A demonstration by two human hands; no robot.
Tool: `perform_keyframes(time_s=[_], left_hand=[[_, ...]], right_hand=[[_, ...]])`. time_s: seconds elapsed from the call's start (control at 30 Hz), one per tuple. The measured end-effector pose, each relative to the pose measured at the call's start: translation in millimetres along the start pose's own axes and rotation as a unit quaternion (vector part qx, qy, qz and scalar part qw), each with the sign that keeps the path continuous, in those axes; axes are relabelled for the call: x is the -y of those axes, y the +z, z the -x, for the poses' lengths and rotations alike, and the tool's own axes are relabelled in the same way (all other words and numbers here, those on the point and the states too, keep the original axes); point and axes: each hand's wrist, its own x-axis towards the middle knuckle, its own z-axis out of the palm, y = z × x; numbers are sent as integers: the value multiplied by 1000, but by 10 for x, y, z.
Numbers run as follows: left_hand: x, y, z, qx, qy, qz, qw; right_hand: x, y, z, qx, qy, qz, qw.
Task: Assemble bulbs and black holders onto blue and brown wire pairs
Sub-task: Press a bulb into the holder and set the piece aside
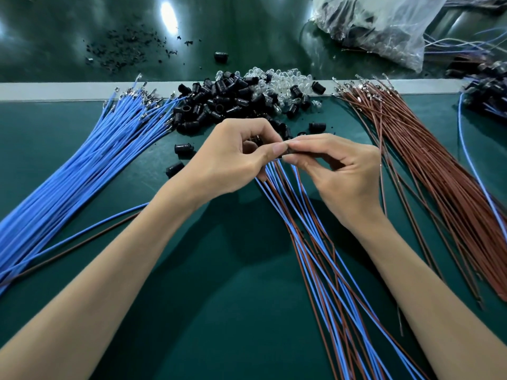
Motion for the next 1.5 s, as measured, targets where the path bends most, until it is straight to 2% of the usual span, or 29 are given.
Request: perform_keyframes(time_s=[0.2, 0.43, 0.67, 0.8, 0.93, 1.1, 1.23, 1.4, 1.5], left_hand=[[24, -59, 2, 26, -13, -19, 999], [54, -74, -5, 50, -30, -5, 998], [42, -97, -22, 65, -44, 23, 997], [54, -250, -22, 122, -97, 23, 988], [30, -445, 14, 173, -107, -54, 978], [-4, -438, 9, 158, -78, -71, 982], [12, -414, 0, 110, -59, -34, 992], [27, -414, 6, 132, -67, -40, 988], [27, -395, 2, 111, -51, -32, 992]], right_hand=[[33, 14, 33, 14, 24, -8, 1000], [34, 15, 33, 21, -27, 24, 999], [22, 0, -9, 14, -14, 14, 1000], [-7, -46, -43, 17, 13, -2, 1000], [-21, -73, -45, 23, 51, -34, 998], [-6, -76, -46, 34, 60, -65, 995], [3, -96, -51, 21, 64, -73, 995], [24, -98, -52, 20, 62, -64, 996], [29, -102, -50, 22, 66, -70, 995]])
